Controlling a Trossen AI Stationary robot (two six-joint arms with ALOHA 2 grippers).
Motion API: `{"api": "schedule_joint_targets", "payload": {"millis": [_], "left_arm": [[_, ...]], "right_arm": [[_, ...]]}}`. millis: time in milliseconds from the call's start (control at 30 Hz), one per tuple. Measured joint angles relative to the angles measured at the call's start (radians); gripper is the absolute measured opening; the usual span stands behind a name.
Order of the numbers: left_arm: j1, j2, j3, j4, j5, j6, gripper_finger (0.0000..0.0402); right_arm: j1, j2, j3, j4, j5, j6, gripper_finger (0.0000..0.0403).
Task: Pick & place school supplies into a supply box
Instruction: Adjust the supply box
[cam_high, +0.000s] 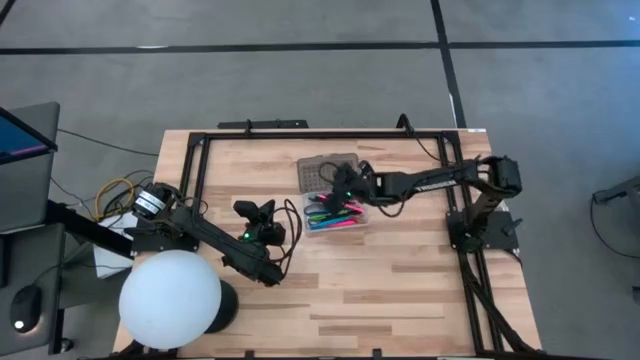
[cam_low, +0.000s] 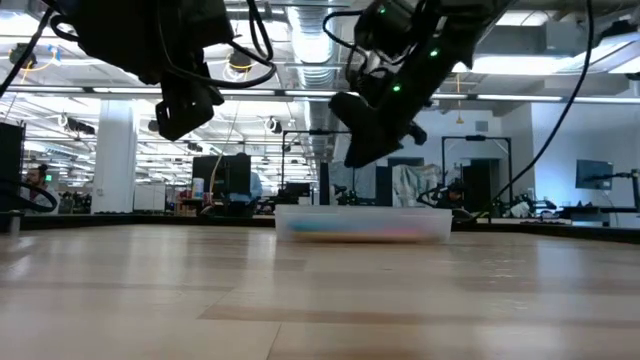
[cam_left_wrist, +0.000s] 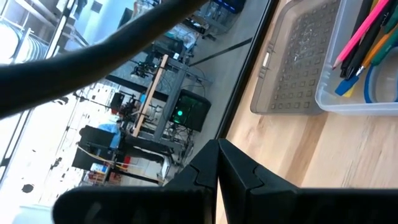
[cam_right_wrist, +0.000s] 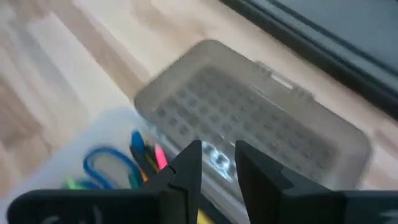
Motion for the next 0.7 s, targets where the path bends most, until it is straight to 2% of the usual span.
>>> {"api": "schedule_joint_targets", "payload": {"millis": [233,433,567,700], "left_arm": [[0.022,0.000,0.000,0.003,0.009,-0.005,0.0000],[0.037,0.000,0.000,0.003,0.028,-0.005,0.0000],[0.039,0.000,0.000,0.003,0.029,-0.005,0.0000],[0.038,0.000,0.000,0.003,0.036,-0.008,0.0000]], "right_arm": [[-0.095,0.113,0.002,0.081,-0.149,0.033,0.0086],[-0.102,0.174,0.006,0.163,-0.158,0.025,0.0085],[-0.102,0.176,0.004,0.154,-0.161,0.002,0.0085],[-0.087,0.175,0.004,0.159,-0.248,-0.076,0.0085]]}}
